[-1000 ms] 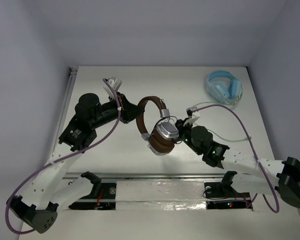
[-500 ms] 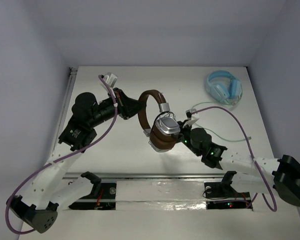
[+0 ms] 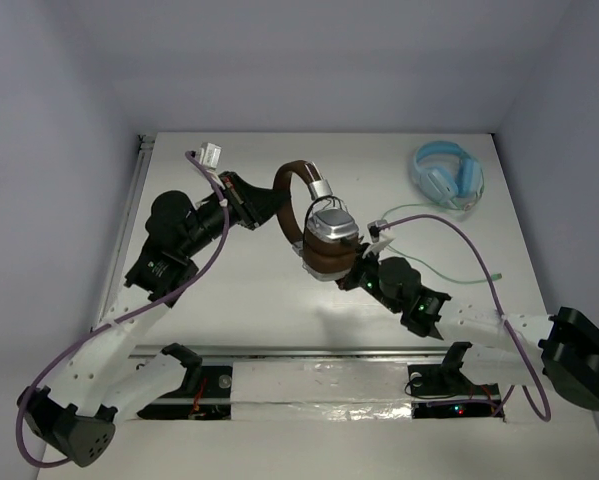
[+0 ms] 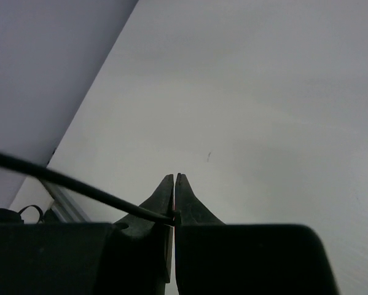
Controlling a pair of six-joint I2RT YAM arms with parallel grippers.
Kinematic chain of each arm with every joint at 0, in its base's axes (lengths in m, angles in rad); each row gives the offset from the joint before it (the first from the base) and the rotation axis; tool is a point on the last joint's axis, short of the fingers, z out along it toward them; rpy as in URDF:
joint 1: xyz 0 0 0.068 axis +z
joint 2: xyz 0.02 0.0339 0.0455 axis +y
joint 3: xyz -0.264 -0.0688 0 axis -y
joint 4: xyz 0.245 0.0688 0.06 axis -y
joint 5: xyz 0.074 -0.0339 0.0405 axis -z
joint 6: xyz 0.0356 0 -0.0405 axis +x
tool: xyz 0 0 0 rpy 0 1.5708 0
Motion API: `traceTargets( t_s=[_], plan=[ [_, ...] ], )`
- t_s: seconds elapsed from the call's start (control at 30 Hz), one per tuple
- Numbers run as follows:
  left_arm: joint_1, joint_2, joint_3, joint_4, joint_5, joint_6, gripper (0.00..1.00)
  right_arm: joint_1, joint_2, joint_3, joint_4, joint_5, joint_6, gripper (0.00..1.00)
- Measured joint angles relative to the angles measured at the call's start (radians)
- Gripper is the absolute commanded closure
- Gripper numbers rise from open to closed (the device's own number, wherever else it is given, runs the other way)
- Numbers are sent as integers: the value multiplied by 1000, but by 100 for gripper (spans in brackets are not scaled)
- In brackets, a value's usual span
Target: Wrap the headphones
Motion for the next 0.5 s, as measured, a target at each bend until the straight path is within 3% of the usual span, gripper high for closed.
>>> traceTargets(
  t_s=[0.23, 0.5],
  plan=[
    [0, -55, -189, 94, -259, -111, 100, 102, 53, 11, -38, -8, 55, 100],
    [0, -46, -221, 88, -588, -89, 100, 256, 164, 137, -145, -5, 68, 100]
  ],
)
